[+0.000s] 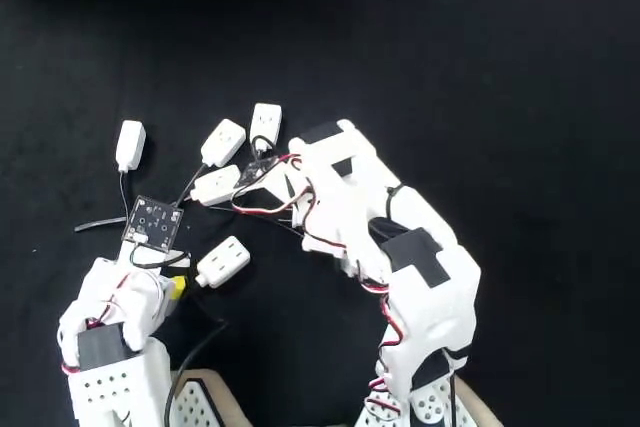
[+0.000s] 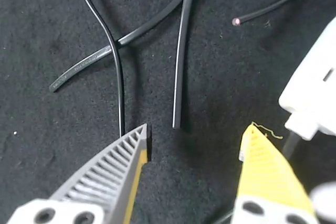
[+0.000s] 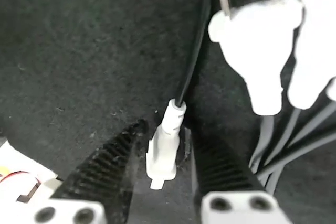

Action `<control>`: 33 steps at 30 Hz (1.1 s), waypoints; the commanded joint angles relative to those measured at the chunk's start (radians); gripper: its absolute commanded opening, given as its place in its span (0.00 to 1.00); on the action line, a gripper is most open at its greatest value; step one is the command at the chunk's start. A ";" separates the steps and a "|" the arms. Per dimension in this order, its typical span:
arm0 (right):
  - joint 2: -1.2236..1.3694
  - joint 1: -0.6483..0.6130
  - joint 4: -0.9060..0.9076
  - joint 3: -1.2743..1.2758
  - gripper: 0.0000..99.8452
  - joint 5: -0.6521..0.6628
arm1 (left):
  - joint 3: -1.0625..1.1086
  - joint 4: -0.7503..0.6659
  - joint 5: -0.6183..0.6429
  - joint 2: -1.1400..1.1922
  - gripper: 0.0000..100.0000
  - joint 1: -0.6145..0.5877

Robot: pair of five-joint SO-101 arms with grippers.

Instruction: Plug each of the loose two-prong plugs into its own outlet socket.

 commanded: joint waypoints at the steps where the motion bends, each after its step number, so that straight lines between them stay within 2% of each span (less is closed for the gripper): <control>1: -0.004 0.028 0.017 -0.071 0.11 0.006 | 0.002 -0.015 -0.008 -0.006 0.28 -0.001; 21: -0.002 0.086 0.018 -0.054 0.10 0.008 | 0.002 -0.015 -0.008 -0.006 0.28 -0.001; 25: -0.002 0.084 0.017 -0.024 0.01 0.037 | 0.002 -0.014 -0.008 -0.006 0.28 -0.001; 33: -0.008 0.040 0.006 0.002 0.01 0.017 | 0.002 -0.014 -0.008 -0.006 0.28 -0.001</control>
